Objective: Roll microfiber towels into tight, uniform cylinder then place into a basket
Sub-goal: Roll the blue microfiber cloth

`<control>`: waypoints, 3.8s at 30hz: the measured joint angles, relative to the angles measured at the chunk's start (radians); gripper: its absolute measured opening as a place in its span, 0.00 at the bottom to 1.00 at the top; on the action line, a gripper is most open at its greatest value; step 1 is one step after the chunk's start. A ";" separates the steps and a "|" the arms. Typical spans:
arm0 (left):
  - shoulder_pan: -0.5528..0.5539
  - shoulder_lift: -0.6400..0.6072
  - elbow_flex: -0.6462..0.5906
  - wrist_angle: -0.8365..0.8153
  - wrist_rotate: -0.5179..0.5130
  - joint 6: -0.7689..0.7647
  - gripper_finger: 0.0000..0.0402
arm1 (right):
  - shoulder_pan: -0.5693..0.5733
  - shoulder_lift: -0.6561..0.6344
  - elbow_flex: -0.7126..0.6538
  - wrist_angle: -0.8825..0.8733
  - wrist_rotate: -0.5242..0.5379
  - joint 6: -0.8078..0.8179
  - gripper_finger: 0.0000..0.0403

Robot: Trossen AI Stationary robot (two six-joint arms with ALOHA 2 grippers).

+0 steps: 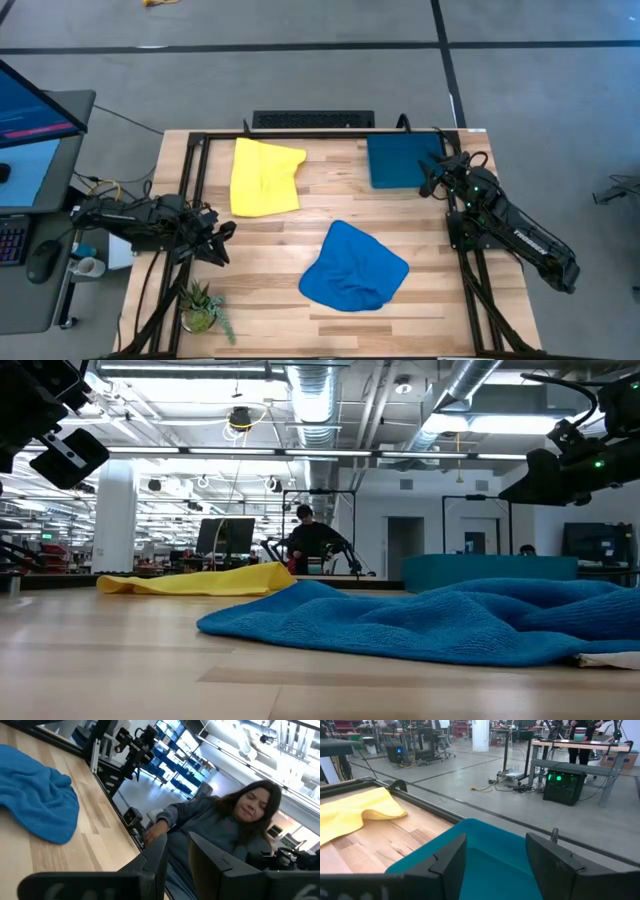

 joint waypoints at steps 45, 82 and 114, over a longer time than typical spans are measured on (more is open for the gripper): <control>-0.001 0.000 0.000 -0.048 -0.723 0.410 0.24 | 0.000 0.000 0.000 0.000 0.000 0.000 0.56; -0.001 0.654 0.101 0.513 -1.018 0.436 0.47 | 0.000 0.000 0.000 0.000 0.000 0.000 0.56; 0.001 1.460 0.348 0.879 -0.968 0.404 0.47 | 0.000 0.000 0.000 0.000 0.000 0.000 0.56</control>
